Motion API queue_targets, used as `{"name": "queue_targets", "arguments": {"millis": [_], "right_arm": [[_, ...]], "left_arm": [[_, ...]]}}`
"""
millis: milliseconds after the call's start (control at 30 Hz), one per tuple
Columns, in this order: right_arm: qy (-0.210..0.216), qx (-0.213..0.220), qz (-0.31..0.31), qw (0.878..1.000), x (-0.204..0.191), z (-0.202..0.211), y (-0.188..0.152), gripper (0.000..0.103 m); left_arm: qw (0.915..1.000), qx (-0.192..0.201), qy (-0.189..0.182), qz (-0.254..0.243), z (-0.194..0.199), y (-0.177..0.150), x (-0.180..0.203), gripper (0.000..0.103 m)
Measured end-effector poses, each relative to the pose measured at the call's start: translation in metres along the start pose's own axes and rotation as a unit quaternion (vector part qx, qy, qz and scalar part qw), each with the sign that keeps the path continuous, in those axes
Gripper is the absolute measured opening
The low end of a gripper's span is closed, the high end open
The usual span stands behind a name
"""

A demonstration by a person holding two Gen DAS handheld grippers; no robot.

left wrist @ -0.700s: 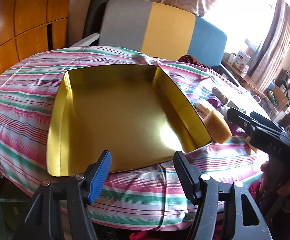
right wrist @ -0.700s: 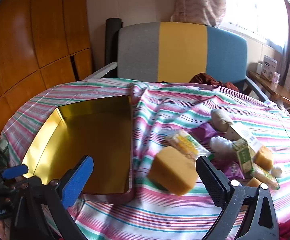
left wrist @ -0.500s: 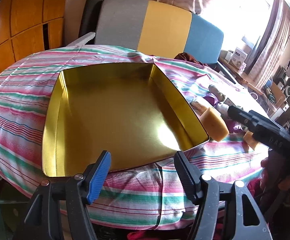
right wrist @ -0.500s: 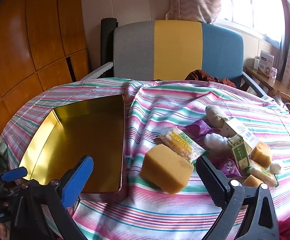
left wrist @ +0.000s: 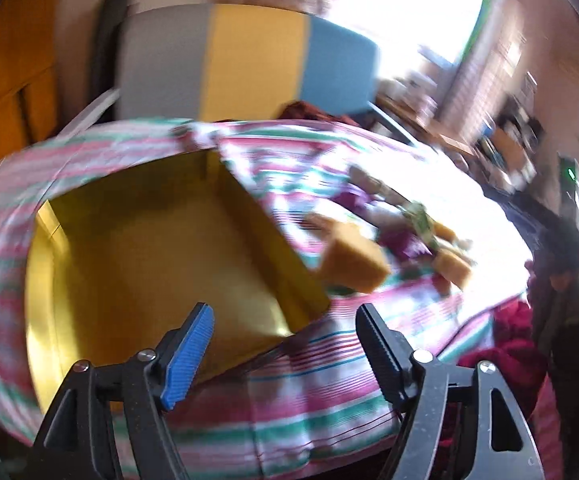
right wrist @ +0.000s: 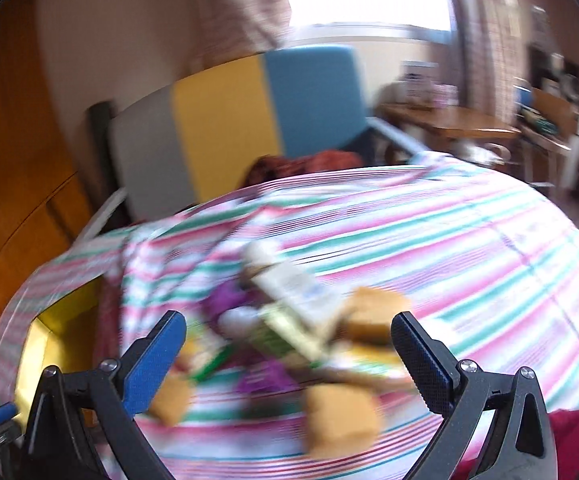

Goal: Organize objects
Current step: 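Reach the left gripper to the yellow sponge and grasp it, then carry the sponge over the gold tin with the left gripper and release it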

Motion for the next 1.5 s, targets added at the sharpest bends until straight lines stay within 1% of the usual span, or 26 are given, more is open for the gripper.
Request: {"name": "queue_targets", "arguments": {"millis": [67, 133, 167, 200, 233, 267, 300, 333, 367, 400, 433, 533, 633, 733, 833, 867, 933, 1033, 1100, 1133, 1233, 1367, 1500], "right_arm": [[-0.017, 0.004, -0.022, 1.0, 0.029, -0.004, -0.002, 0.103], [-0.022, 0.001, -0.049, 0.999, 0.047, -0.007, -0.009, 0.103], [-0.015, -0.012, -0.095, 0.995, 0.06, -0.01, -0.014, 0.103], [0.004, -0.014, -0.119, 0.993, 0.064, -0.011, -0.013, 0.103], [0.018, -0.005, -0.136, 0.991, 0.068, -0.009, -0.012, 0.103], [0.018, 0.001, -0.146, 0.989, 0.07, -0.007, -0.011, 0.103], [0.017, -0.003, -0.154, 0.988, 0.072, -0.008, -0.012, 0.103], [0.026, -0.007, -0.161, 0.987, 0.073, -0.01, -0.012, 0.103], [0.04, -0.012, -0.165, 0.985, 0.072, -0.011, -0.013, 0.103], [0.044, -0.016, -0.164, 0.985, 0.071, -0.013, -0.012, 0.103], [0.048, -0.019, -0.16, 0.986, 0.069, -0.015, -0.012, 0.103], [0.059, -0.028, -0.15, 0.987, 0.06, -0.018, -0.013, 0.103], [0.066, -0.03, -0.14, 0.987, 0.061, -0.016, -0.015, 0.103], [0.071, -0.032, -0.141, 0.987, 0.061, -0.017, -0.016, 0.103], [0.075, -0.031, -0.147, 0.986, 0.063, -0.016, -0.017, 0.103], [0.076, -0.032, -0.149, 0.985, 0.064, -0.016, -0.017, 0.103], [0.077, -0.033, -0.151, 0.985, 0.065, -0.016, -0.017, 0.103], [0.076, -0.035, -0.151, 0.985, 0.064, -0.017, -0.018, 0.103], [0.077, -0.038, -0.149, 0.985, 0.063, -0.018, -0.018, 0.103], [0.076, -0.039, -0.148, 0.985, 0.063, -0.018, -0.018, 0.103], [0.074, -0.046, -0.139, 0.986, 0.059, -0.02, -0.02, 0.103], [0.073, -0.063, -0.11, 0.989, 0.047, -0.025, -0.023, 0.103], [0.076, -0.094, -0.063, 0.991, 0.027, -0.034, -0.031, 0.103]], "left_arm": [[0.9992, -0.008, -0.005, -0.039, -0.013, 0.01, 0.02, 0.083], [0.9973, -0.018, -0.011, -0.071, -0.025, 0.017, 0.038, 0.083], [0.9961, -0.019, -0.011, -0.085, -0.033, 0.021, 0.046, 0.085], [0.9949, -0.025, -0.01, -0.097, -0.041, 0.024, 0.052, 0.087], [0.9932, -0.036, -0.009, -0.111, -0.054, 0.028, 0.061, 0.089], [0.9922, -0.039, -0.011, -0.118, -0.063, 0.031, 0.066, 0.09], [0.9914, -0.042, -0.013, -0.123, -0.069, 0.031, 0.068, 0.091], [0.9897, -0.047, -0.011, -0.135, -0.08, 0.034, 0.073, 0.095], [0.989, -0.047, -0.007, -0.14, -0.086, 0.034, 0.076, 0.097], [0.9882, -0.051, -0.005, -0.145, -0.094, 0.035, 0.078, 0.097], [0.9871, -0.063, -0.004, -0.147, -0.103, 0.036, 0.08, 0.097], [0.9853, -0.081, -0.004, -0.151, -0.12, 0.038, 0.082, 0.098], [0.982, -0.095, -0.003, -0.163, -0.132, 0.038, 0.088, 0.098], [0.9782, -0.105, 0.003, -0.179, -0.144, 0.037, 0.093, 0.098], [0.9759, -0.116, 0.017, -0.184, -0.158, 0.036, 0.094, 0.097], [0.9755, -0.118, 0.021, -0.184, -0.163, 0.034, 0.094, 0.094], [0.9755, -0.118, 0.03, -0.184, -0.165, 0.033, 0.092, 0.078], [0.9805, -0.1, 0.011, -0.169, -0.153, 0.032, 0.091, 0.076], [0.9847, -0.081, 0.003, -0.154, -0.137, 0.031, 0.088, 0.076], [0.9877, -0.07, -0.004, -0.14, -0.124, 0.03, 0.085, 0.076], [0.9928, -0.049, -0.017, -0.108, -0.094, 0.025, 0.071, 0.076], [0.9965, -0.029, -0.046, -0.064, -0.057, 0.015, 0.051, 0.076], [0.9965, -0.003, -0.076, -0.035, -0.026, 0.012, 0.041, 0.076]]}}
Point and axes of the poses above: each gripper's, at about its wrist camera, not at the fingertips, and z roughly against the way its jaws point, x to its right, y to its top, the point moved 4 cm from there along -z, roughly the way its jaws point, and after that the axes turned 1 degree about x, right-handed, at the moved point
